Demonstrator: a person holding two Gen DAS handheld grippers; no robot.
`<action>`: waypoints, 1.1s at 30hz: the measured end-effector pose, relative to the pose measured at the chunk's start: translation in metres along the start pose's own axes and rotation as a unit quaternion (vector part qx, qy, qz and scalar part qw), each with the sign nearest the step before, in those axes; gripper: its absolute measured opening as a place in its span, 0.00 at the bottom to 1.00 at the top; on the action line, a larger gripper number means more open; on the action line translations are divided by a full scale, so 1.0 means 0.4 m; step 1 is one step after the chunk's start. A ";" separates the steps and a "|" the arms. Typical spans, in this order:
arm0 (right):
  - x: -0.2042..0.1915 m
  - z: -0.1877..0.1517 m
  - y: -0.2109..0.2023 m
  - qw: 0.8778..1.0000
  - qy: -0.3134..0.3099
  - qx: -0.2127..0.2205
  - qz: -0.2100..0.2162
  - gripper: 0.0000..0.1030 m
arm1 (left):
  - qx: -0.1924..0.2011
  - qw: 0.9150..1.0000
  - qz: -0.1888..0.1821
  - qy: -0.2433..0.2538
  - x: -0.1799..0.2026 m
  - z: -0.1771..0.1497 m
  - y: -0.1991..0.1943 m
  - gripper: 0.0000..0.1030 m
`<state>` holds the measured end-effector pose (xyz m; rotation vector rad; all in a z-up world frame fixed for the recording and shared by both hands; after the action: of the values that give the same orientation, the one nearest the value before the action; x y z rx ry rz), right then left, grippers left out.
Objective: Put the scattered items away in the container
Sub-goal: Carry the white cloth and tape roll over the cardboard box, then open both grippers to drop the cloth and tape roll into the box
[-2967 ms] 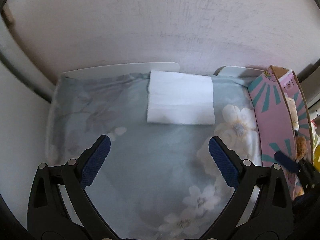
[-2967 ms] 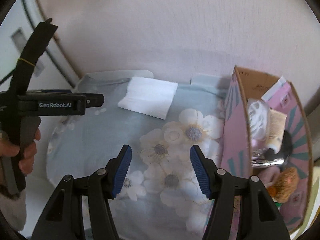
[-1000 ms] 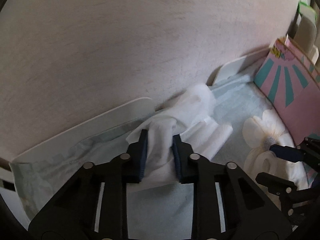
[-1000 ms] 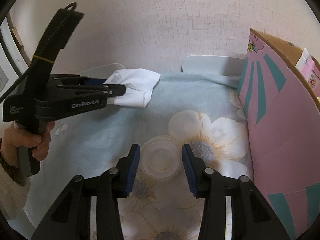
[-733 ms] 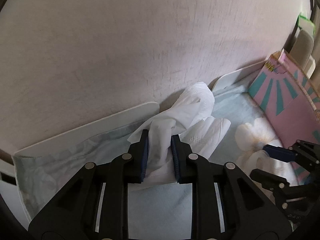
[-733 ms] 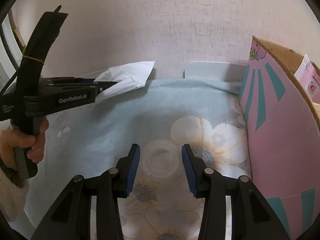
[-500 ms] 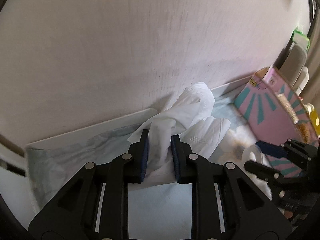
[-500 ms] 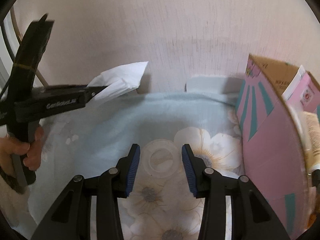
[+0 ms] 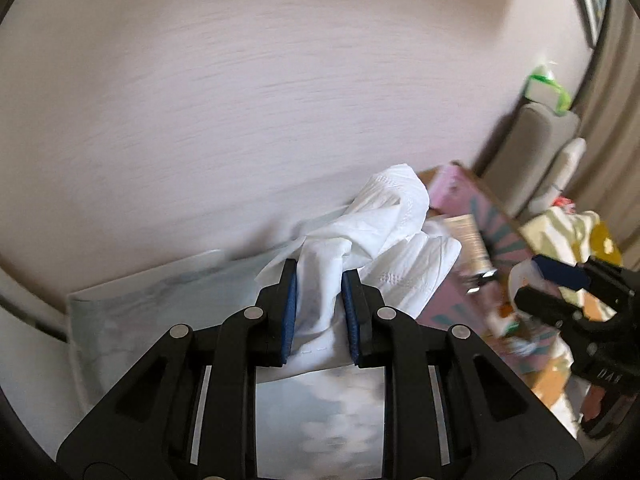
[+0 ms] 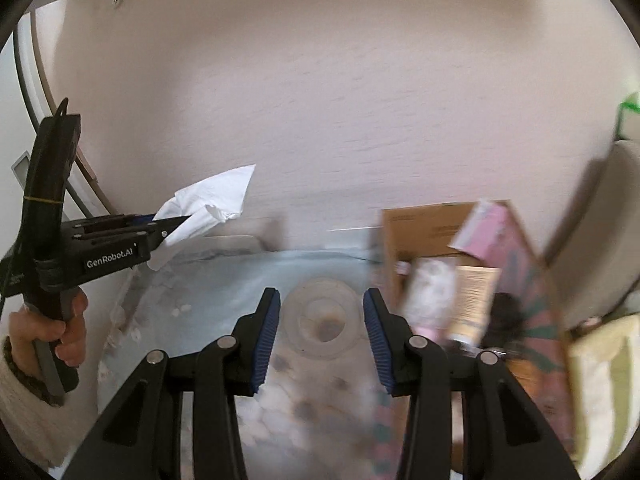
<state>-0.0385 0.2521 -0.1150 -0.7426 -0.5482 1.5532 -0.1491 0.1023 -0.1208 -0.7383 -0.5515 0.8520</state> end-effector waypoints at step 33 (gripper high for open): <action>0.328 -0.161 -0.038 0.996 -0.006 -0.086 0.024 0.48 | -0.061 0.996 0.000 0.065 0.513 0.028 0.325 0.93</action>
<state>0.0157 0.3789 -0.1662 -0.8836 -0.6838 1.5684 -0.1050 0.3328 -0.1837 -0.8991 -0.4910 0.7687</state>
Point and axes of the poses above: each gripper's, at about its wrist camera, not at the fingertips, and y roughly the way its jaws point, x to its right, z to its top, the point moved 2 cm from there along y, roughly the way its jaws point
